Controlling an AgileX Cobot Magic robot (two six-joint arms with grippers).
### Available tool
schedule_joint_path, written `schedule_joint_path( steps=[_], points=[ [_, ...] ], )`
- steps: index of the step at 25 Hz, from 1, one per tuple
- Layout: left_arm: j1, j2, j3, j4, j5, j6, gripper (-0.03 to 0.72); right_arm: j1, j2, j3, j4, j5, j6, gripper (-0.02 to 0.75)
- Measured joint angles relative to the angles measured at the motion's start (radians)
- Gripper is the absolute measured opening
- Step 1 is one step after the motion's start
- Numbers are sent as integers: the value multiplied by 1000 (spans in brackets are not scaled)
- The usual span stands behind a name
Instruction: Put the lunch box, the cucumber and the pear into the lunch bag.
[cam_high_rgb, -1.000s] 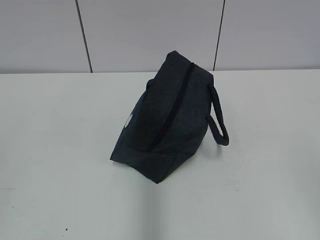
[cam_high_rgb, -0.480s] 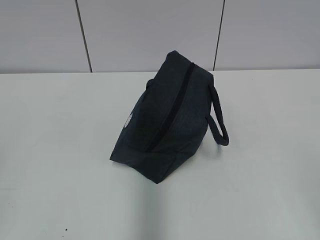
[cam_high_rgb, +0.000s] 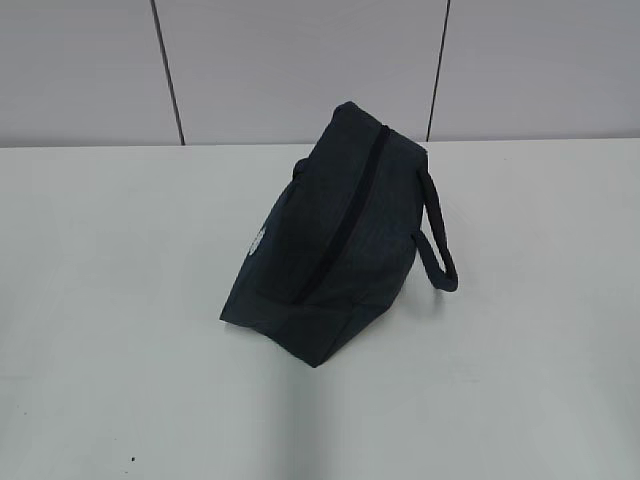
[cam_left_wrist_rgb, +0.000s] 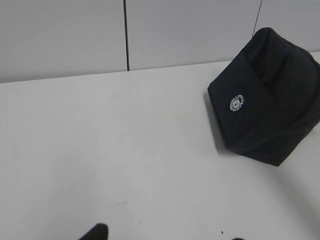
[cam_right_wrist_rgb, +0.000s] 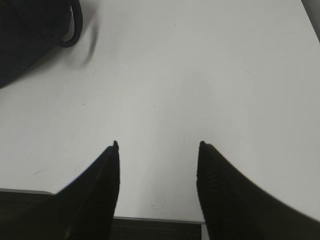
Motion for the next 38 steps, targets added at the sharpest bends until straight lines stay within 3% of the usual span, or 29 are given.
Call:
schedule_joint_path(
  steps=[38],
  points=[
    [0,0,0,-67,-2,53,435,0,0,0,0,-3,2,395]
  ],
)
